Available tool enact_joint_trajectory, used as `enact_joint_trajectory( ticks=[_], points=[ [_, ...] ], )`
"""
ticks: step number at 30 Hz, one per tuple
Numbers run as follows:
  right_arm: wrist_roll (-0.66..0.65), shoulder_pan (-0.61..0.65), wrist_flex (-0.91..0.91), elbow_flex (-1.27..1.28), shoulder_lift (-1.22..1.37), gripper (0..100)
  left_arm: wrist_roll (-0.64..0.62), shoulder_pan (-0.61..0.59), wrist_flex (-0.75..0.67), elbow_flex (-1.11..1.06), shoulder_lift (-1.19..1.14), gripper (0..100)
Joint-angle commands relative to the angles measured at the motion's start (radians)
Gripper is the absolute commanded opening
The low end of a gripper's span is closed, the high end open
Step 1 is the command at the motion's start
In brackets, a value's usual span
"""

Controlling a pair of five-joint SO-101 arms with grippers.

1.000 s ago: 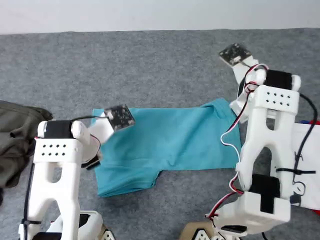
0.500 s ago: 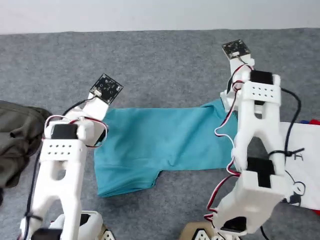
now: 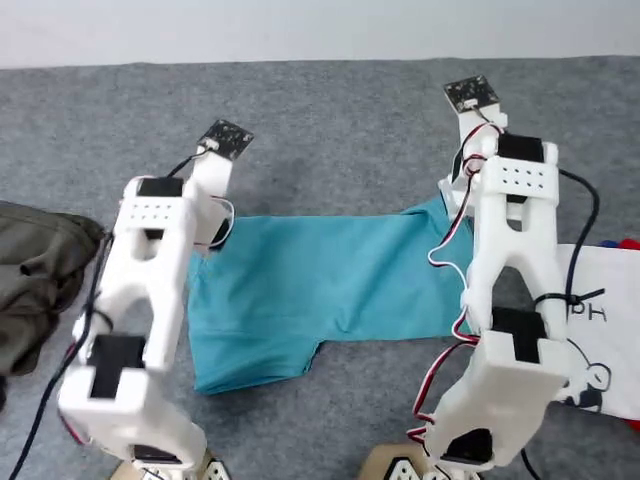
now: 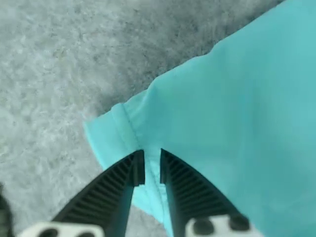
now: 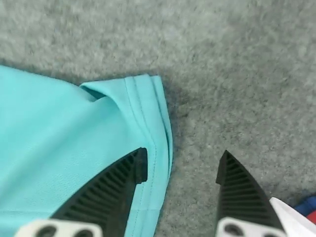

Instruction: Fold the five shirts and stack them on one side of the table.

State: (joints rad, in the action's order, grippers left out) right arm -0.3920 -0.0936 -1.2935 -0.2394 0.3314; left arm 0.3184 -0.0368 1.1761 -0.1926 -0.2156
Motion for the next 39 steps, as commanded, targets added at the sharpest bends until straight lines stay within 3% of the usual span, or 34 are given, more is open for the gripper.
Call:
enact_joint_trajectory(
  ticks=[1,11,18,35,39],
  points=[
    [0.009,0.007,-0.008,-0.057,-0.013,22.7,-0.008,-0.002,0.026,0.107,-0.084,5],
    [0.095,0.012,-0.010,-0.060,0.047,22.7,-0.040,-0.002,0.017,0.159,-0.232,1],
    [0.276,0.013,-0.015,-0.232,0.185,22.7,-0.068,0.005,0.014,0.162,-0.244,1],
    [0.281,0.067,-0.300,-0.868,0.647,22.5,-0.064,0.014,0.014,0.162,-0.245,1],
    [0.278,0.067,-0.348,-0.962,0.713,14.6,-0.063,0.020,0.014,0.162,-0.245,1]
  ],
)
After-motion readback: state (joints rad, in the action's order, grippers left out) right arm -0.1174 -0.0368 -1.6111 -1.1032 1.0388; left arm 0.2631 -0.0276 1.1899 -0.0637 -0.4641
